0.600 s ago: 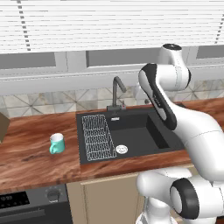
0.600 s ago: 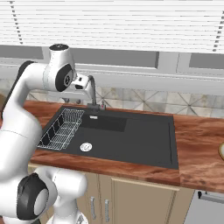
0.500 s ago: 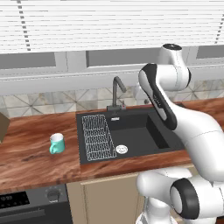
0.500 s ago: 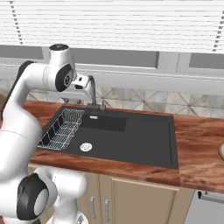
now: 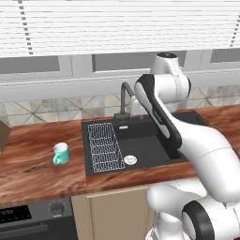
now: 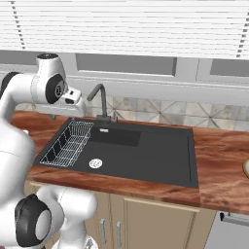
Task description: Pick the mug and place it in the sink. Pick the bowl and place it in the open cabinet and then close the cabinet.
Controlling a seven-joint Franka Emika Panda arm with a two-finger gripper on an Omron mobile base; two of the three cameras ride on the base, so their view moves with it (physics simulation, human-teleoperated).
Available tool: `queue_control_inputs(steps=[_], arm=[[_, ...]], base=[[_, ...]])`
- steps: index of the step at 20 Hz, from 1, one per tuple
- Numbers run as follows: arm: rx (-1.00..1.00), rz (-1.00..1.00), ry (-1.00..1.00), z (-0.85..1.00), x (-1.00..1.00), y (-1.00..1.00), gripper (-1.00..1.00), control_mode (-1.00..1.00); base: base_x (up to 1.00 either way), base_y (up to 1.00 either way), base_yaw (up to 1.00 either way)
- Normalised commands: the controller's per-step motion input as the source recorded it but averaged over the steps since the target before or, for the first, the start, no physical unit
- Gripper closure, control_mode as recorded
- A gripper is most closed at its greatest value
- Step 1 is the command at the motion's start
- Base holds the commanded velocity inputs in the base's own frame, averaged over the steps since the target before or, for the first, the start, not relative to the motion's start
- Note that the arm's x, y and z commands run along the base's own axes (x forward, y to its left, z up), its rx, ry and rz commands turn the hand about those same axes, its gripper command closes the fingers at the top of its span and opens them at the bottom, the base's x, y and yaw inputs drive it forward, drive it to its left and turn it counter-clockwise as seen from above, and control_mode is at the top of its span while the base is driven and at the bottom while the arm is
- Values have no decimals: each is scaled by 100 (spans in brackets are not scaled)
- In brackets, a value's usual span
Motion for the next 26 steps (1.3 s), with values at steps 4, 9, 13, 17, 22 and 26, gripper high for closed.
queue_control_inputs(steps=[4,9,13,17,22,26], arm=[[0,-12,18,0,-15,87,-100,-100],[0,-5,17,-1,-8,86,-100,-100],[5,3,18,-20,-2,69,-100,-100],[3,6,12,-36,0,59,-100,-100],[2,6,2,-43,-5,39,-100,-100],[0,5,0,-39,-1,44,-100,-100]], base=[[0,0,0],[0,0,0],[0,0,0],[0,0,0],[0,0,0],[0,0,0]])
